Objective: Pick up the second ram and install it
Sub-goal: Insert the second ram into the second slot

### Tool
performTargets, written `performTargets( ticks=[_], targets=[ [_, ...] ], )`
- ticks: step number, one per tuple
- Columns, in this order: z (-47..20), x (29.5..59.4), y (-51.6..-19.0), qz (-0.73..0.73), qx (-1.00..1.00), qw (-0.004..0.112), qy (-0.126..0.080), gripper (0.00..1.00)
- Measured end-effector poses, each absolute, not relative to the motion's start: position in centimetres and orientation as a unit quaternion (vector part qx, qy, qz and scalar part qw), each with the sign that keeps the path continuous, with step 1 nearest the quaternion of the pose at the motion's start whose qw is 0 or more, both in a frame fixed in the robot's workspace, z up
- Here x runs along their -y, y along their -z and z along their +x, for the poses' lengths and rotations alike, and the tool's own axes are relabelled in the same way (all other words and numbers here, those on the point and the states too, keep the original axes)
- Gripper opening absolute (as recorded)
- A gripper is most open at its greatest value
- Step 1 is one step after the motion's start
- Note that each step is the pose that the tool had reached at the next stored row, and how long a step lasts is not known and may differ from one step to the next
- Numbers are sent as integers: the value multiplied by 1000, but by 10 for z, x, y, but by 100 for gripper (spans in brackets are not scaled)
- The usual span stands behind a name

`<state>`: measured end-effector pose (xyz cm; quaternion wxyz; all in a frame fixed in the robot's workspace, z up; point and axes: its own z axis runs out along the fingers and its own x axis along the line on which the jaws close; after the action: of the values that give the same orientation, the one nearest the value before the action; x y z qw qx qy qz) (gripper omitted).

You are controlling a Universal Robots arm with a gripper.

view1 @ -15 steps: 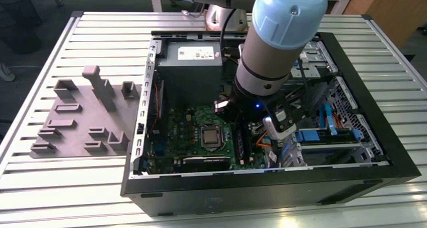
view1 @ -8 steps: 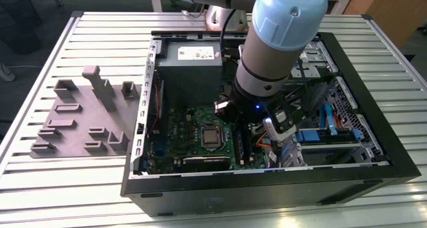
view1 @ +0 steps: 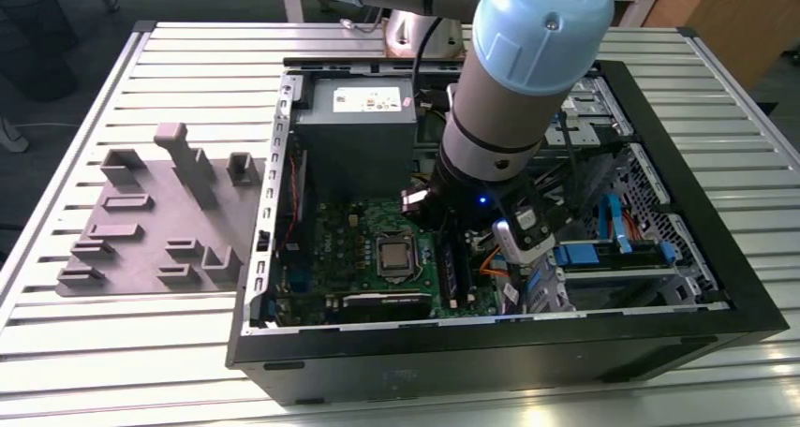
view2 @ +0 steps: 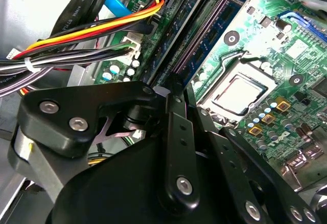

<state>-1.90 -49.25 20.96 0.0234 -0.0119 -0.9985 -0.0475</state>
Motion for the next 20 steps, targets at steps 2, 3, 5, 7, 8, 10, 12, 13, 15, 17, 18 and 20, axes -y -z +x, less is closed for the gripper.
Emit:
performTargets(
  ticks=[2, 3, 5, 7, 8, 10, 12, 13, 15, 17, 18, 20],
  targets=[
    [-19, 492, -210, -12, 999, 23, 48, 14],
    [-19, 492, -210, -12, 999, 23, 48, 14],
    [-19, 492, -210, -12, 999, 23, 48, 14],
    [-19, 492, -210, -12, 998, 23, 48, 14],
    [-19, 492, -210, -12, 998, 23, 50, 14],
    [-19, 493, -211, -12, 998, 24, 55, 14],
    [-19, 493, -211, -12, 998, 23, 57, 14],
    [-19, 493, -211, -12, 998, 23, 57, 14],
    [-19, 493, -211, -12, 998, 23, 56, 14],
    [-19, 493, -210, -12, 998, 23, 53, 14],
    [-19, 493, -210, -12, 998, 23, 52, 14],
    [-19, 493, -211, -12, 998, 23, 51, 14]
  ],
)
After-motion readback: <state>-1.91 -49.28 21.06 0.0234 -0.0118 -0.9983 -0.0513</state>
